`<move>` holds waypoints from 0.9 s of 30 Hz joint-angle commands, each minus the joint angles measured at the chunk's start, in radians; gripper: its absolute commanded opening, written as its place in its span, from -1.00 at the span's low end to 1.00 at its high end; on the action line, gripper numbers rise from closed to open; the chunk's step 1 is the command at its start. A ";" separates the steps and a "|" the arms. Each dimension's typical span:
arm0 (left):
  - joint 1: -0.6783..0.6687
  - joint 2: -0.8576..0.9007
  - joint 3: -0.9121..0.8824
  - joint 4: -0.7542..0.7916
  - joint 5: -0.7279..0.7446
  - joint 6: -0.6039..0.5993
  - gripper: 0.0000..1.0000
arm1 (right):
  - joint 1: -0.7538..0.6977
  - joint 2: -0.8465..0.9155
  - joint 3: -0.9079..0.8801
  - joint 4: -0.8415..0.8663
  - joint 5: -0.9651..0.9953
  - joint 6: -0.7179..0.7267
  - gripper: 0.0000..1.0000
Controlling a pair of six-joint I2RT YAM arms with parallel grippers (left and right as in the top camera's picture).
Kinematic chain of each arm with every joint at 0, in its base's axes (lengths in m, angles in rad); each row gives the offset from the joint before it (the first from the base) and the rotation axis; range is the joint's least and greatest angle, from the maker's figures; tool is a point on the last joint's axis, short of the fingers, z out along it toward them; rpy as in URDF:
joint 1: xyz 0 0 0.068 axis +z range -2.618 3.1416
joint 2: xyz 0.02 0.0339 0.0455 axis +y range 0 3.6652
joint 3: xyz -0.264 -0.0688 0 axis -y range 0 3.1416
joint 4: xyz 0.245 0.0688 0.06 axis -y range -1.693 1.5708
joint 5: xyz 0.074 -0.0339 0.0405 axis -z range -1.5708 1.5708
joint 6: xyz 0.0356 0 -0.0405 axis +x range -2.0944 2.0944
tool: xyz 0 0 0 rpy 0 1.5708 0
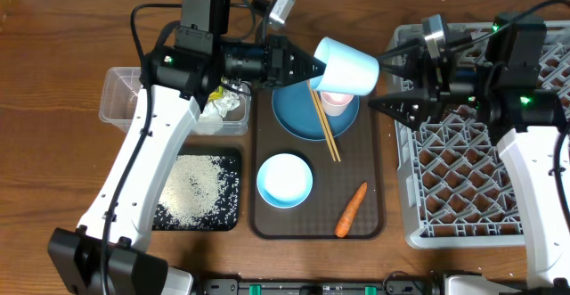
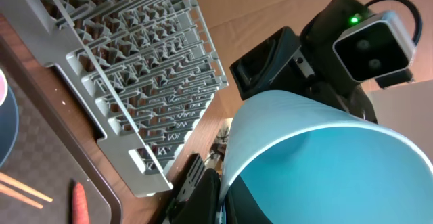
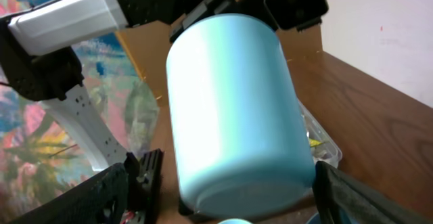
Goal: Sort waste into correct bins and load items into the dishwasher rack
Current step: 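Lift the light-blue cup and pass it to the right gripper, then carry the light-blue cup with the right gripper over the rack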
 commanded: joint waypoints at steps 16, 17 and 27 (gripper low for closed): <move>-0.013 0.004 -0.004 0.005 -0.020 -0.001 -0.88 | 0.091 0.003 0.014 0.059 0.130 0.106 -0.10; -0.013 0.004 -0.004 0.004 -0.020 -0.001 -0.86 | 0.091 0.003 0.014 0.063 0.130 0.106 -0.11; 0.002 0.004 -0.004 0.000 -0.132 0.000 -0.28 | 0.055 0.003 0.014 0.141 0.130 0.191 -0.22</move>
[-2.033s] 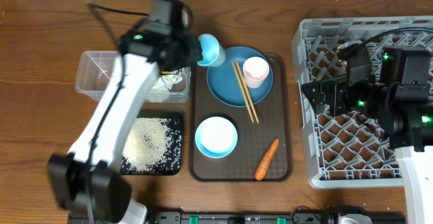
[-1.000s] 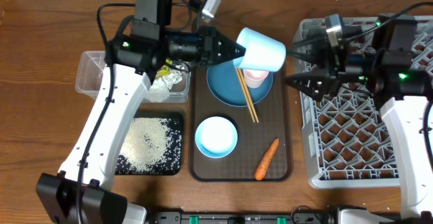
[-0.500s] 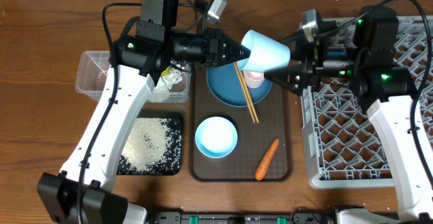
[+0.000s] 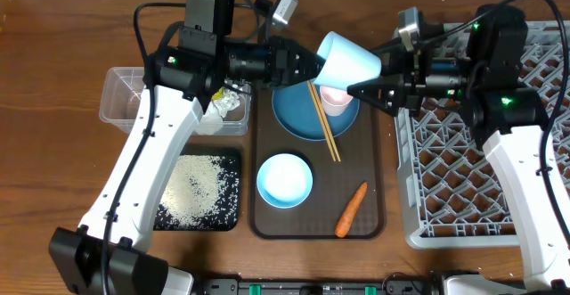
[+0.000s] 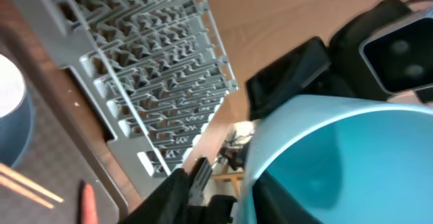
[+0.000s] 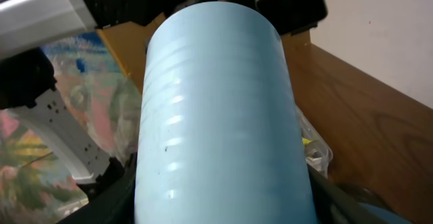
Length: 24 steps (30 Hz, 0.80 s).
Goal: Sort waste into correct bins and load items into the dishwasher rack
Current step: 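Carry the light-blue cup with the right gripper over the rack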
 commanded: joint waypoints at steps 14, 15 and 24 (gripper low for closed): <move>0.165 0.004 -0.004 -0.110 -0.389 0.039 -0.19 | -0.191 -0.001 0.014 -0.262 0.425 0.103 -0.33; 0.167 0.004 -0.004 -0.127 -0.409 0.055 -0.19 | -0.206 -0.001 0.014 -0.291 0.511 0.110 -0.34; 0.167 0.004 -0.004 -0.270 -0.642 0.108 -0.19 | -0.245 0.000 0.102 -0.428 1.049 0.158 -0.42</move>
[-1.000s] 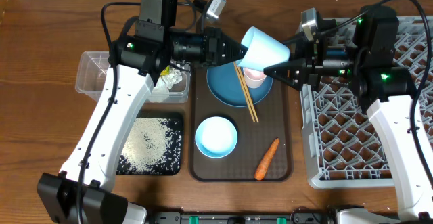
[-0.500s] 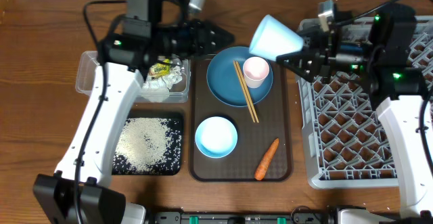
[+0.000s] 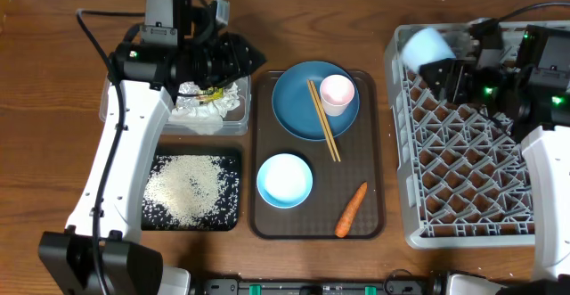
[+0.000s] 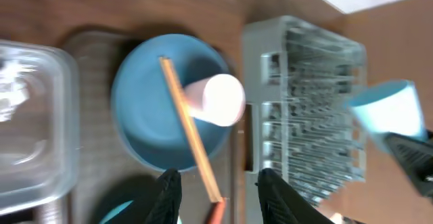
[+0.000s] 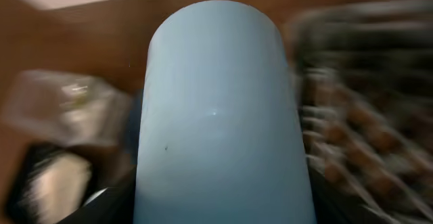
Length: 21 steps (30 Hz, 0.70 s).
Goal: Sort waste into correct bins and load items into the dishwasher rack
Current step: 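Carry the light-blue cup with the right gripper over the rack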
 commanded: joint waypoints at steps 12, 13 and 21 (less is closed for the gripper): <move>0.002 0.002 -0.004 -0.198 -0.458 0.076 -0.20 | 0.005 0.102 0.246 -0.253 0.428 0.020 -0.49; 0.002 0.002 -0.004 -0.209 -0.478 0.077 -0.20 | 0.008 0.117 0.249 -0.256 0.428 0.020 -0.50; 0.002 0.001 -0.004 -0.290 -0.532 0.095 -0.20 | 0.074 0.250 0.254 -0.253 0.436 -0.006 -0.55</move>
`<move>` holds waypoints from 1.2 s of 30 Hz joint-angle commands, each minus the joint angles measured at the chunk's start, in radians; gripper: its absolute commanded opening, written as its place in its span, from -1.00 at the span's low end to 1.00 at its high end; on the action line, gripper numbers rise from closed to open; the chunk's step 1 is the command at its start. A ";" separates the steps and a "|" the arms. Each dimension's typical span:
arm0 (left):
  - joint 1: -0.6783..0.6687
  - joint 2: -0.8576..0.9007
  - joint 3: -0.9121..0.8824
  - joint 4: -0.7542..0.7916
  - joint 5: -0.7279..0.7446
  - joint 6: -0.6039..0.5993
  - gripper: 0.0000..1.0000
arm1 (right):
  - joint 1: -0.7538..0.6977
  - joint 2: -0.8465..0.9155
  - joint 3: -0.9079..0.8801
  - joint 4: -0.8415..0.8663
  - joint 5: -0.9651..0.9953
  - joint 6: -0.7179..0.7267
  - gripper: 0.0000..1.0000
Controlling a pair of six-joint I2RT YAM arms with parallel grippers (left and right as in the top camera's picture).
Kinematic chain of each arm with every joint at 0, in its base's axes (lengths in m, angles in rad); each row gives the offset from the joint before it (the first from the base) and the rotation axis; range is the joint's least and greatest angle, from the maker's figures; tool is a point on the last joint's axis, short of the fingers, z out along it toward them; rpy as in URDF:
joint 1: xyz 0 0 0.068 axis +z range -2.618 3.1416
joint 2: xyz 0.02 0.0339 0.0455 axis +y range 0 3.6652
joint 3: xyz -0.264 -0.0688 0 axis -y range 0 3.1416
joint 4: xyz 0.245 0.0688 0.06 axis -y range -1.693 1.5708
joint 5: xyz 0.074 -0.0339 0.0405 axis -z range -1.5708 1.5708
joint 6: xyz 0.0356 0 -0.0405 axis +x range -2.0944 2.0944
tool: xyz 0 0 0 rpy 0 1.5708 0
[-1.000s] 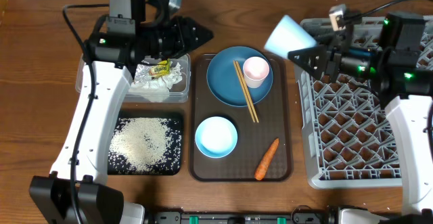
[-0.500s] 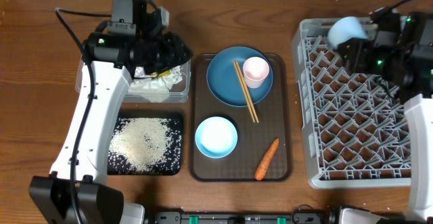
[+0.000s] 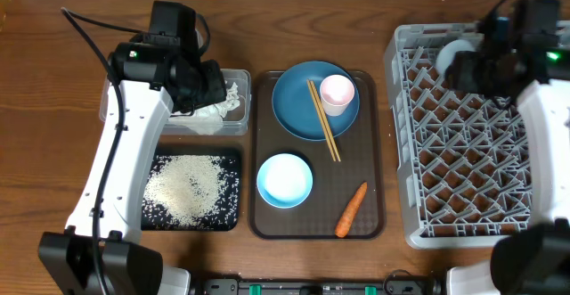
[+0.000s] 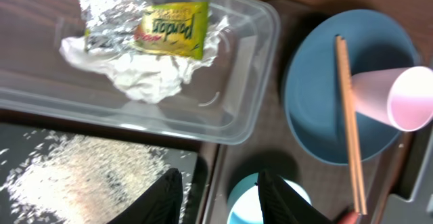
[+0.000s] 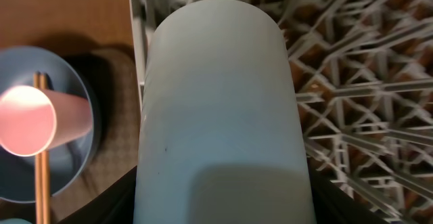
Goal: Sort waste into correct bins and load items into the dishwasher rack
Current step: 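Carry the light-blue cup with the right gripper over the rack, then lower the light-blue cup upside down into the rack and release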
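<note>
My right gripper is shut on a light blue cup above the far left corner of the grey dishwasher rack. The cup fills the right wrist view, with the rack below it. My left gripper hangs open and empty over the right end of the clear bin; its fingers frame the light blue bowl. On the brown tray are a blue plate with chopsticks and a pink cup, the bowl and a carrot.
The clear bin holds crumpled white paper and a yellow wrapper. A black tray of spilled rice lies in front of it. The rack fills the table's right side.
My right gripper has carried the cup a little further right, over the rack's far left cells. My left gripper has turned to point down over the clear bin's right end.
First my left gripper held the light blue cup above the plate, the right one open beside it. Then the right fingers were around the cup. After that the left gripper was back by the clear bin, empty, and the right held the cup at the rack, as now.
</note>
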 commanded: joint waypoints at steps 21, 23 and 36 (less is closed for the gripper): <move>0.002 0.001 -0.004 -0.042 -0.076 0.027 -0.20 | 0.091 0.192 0.018 -0.038 0.076 -0.016 -0.68; 0.002 0.001 -0.004 -0.042 -0.092 0.027 -0.20 | 0.091 0.198 0.018 -0.037 0.076 -0.016 -0.67; 0.002 0.001 -0.004 -0.035 -0.101 0.027 -0.19 | 0.091 0.207 -0.014 0.003 0.076 -0.016 -0.58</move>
